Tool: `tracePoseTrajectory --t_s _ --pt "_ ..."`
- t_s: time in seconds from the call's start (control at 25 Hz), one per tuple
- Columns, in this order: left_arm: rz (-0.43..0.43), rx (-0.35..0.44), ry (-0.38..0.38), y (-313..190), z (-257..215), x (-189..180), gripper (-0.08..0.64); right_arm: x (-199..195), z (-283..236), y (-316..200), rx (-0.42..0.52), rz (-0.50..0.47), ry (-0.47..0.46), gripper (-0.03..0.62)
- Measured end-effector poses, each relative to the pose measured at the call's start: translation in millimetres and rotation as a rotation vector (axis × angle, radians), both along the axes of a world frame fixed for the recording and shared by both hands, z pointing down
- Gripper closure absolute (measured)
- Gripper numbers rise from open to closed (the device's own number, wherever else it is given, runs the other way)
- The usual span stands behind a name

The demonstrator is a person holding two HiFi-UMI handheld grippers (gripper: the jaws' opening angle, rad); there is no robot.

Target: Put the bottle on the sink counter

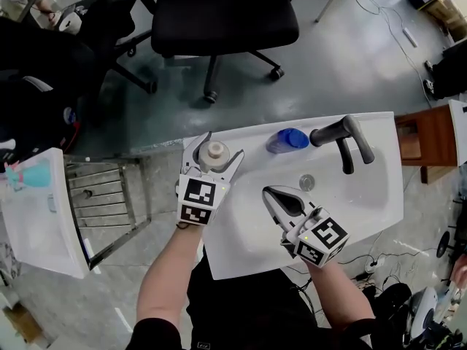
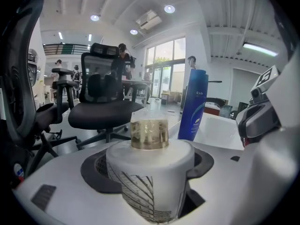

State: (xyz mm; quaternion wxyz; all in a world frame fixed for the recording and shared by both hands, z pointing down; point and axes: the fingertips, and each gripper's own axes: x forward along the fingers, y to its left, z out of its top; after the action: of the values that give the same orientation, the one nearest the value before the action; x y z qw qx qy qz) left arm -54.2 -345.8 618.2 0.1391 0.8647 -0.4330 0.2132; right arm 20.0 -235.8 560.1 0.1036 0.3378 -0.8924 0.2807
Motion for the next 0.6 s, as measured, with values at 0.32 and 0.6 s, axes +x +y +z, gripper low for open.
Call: tracePoseTrajectory --t_s 0.32,0.6 --pt "0.019 0.036 -0.007 0.4 -1.6 2.3 0.208 6.2 2.8 1.8 -0.004 0.006 -0.001 0.577" --pt "0.031 0.059 -0.001 2.9 -2.4 2.1 0.208 4.0 6.2 6.3 -0.012 -0.001 -0.006 0.577"
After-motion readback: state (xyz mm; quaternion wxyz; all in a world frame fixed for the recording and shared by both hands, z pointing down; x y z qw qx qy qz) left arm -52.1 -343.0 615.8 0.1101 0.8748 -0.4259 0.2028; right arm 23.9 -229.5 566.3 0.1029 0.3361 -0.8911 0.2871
